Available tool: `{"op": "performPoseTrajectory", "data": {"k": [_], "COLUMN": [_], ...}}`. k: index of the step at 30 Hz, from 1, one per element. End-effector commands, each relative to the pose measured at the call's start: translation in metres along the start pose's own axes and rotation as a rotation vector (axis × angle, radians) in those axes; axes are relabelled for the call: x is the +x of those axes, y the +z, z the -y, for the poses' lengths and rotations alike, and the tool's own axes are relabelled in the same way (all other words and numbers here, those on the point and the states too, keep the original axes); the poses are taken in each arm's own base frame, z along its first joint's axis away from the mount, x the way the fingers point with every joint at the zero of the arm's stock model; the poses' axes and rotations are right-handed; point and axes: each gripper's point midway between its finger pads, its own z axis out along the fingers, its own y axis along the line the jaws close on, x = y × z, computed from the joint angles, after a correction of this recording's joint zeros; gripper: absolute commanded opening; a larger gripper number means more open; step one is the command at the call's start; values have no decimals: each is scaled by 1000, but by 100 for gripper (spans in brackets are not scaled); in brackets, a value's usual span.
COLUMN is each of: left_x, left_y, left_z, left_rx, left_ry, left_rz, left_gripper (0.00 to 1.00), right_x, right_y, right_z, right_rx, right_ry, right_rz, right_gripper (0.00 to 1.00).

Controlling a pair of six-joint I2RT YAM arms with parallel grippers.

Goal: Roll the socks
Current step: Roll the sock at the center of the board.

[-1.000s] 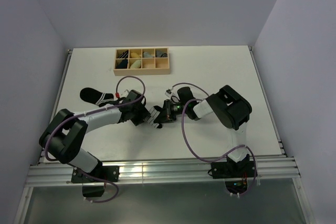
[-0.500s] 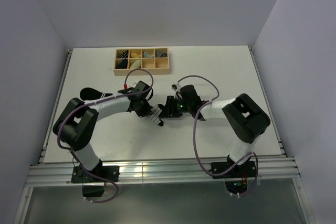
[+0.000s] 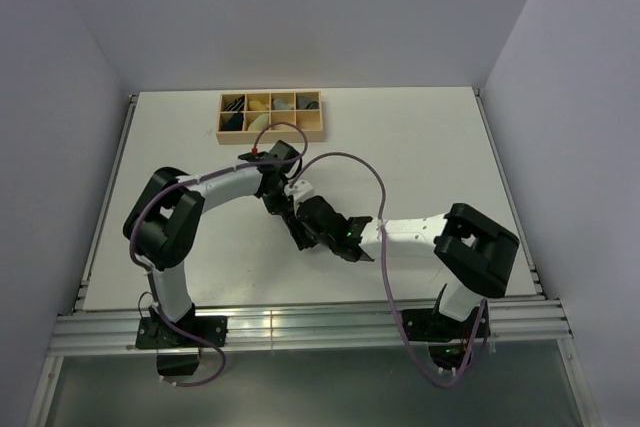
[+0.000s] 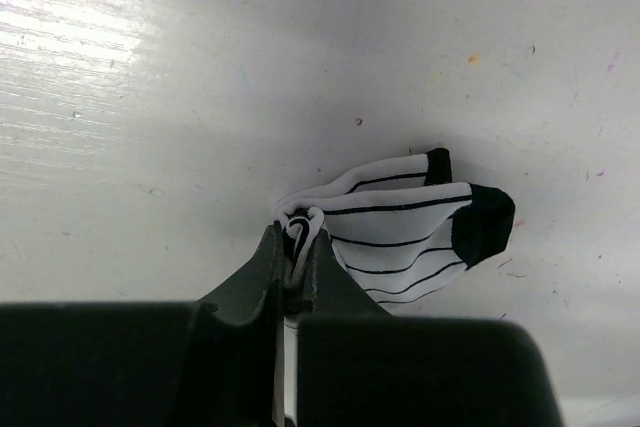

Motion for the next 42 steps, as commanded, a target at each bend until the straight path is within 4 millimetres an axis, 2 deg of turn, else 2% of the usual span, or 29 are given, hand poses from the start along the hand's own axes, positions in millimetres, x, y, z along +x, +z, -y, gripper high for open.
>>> {"op": "performPoseTrajectory", "data": {"k": [1,2,14,18,22,23,25,26,28,29,30,31,32,33,34,35,36,37,38,39,40,41,42], "left_x": [4,3,6,5,3,3,3,2,1,0,0,-2,-4,-3,-5,-8,-7,-11,-12,-15,-17,-18,-20], "left_y": [8,9,10,9,5,5,3,2,-3,-4,-4,-9,-10,-11,-16,-18,-18,-24,-25,-29,-30,-33,-36], "left_z": [-6,-5,-2,1,5,5,7,7,8,9,7,8,8,7,8,9,5,6,6,4,2,2,3], "left_rx": [-35,-30,-25,-6,22,25,40,46,67,73,73,84,89,90,103,115,109,125,131,133,135,141,156], "left_ry": [51,52,69,68,66,66,65,63,55,53,45,41,35,25,16,9,-10,-21,-32,-55,-66,-76,-87], "left_rz": [-30,-31,-49,-44,-32,-30,-24,-19,-4,3,8,21,33,37,50,63,69,84,92,102,107,112,125], "left_gripper": [0,0,0,0,0,0,0,1,3,9,12,16,27,33,39,48,52,60,65,69,75,77,78], "right_x": [-18,-17,3,7,11,12,14,17,20,22,19,25,23,25,30,26,31,35,30,39,30,30,38], "right_y": [6,6,22,25,25,26,25,25,24,23,23,22,22,20,21,21,19,19,19,16,17,17,18], "right_z": [17,21,3,-2,-5,-3,1,-5,5,-2,8,11,10,2,14,11,5,13,12,7,11,11,11], "right_rx": [162,189,169,151,121,118,104,59,29,-32,-46,-66,-100,-175,-178,-218,-279,-295,-324,-379,-404,-426,-450], "right_ry": [-112,-129,-224,-215,-184,-158,-120,-78,-5,53,104,135,191,228,276,327,360,405,451,480,535,565,596], "right_rz": [46,46,3,-3,-11,-16,-26,-38,-57,-67,-67,-83,-77,-98,-108,-98,-123,-133,-118,-152,-125,-126,-148], "right_gripper": [53,53,52,48,31,21,8,5,1,0,0,0,0,0,0,0,0,0,0,0,0,0,0]}}
